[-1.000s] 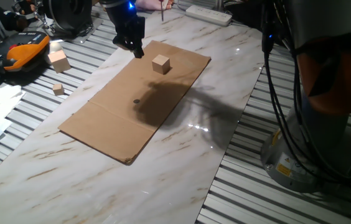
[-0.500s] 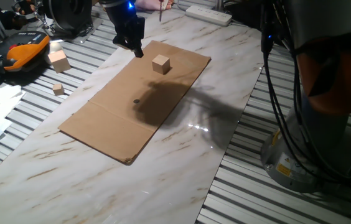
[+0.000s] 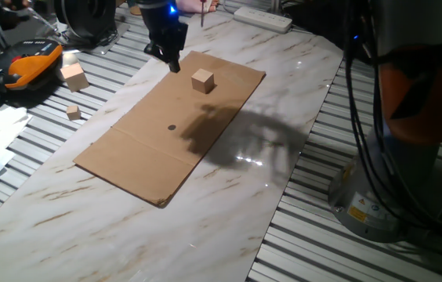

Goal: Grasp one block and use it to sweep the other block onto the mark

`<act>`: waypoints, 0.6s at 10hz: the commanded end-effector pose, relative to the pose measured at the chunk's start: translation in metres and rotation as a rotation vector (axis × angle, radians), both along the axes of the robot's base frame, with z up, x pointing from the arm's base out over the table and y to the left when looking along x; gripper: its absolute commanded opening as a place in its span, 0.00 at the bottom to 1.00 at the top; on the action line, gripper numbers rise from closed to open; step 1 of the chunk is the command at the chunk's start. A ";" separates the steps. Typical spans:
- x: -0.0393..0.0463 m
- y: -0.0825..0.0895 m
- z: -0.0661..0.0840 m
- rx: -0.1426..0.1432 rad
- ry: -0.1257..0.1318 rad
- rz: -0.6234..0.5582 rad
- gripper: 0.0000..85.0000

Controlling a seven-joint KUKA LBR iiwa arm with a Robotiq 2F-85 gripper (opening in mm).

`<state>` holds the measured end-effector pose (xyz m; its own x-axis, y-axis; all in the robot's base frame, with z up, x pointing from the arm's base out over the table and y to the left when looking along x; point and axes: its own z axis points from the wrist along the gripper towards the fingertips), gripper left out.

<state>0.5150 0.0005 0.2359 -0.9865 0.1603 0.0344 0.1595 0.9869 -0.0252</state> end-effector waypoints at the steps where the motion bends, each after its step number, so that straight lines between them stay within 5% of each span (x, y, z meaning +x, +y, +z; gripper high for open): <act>1: 0.0000 0.000 0.000 -0.025 -0.038 -0.041 0.00; 2: 0.0000 0.000 0.000 -0.065 -0.056 -0.073 0.00; 3: 0.0000 0.000 0.000 -0.070 -0.075 -0.096 0.00; 4: 0.0000 0.000 0.000 0.077 -0.106 -0.138 0.00; 5: 0.0000 0.000 0.000 0.036 -0.109 -0.135 0.00; 6: 0.0000 0.000 0.000 0.024 -0.099 -0.126 0.00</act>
<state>0.5148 0.0009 0.2364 -0.9570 0.2845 -0.0559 0.2842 0.9587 0.0142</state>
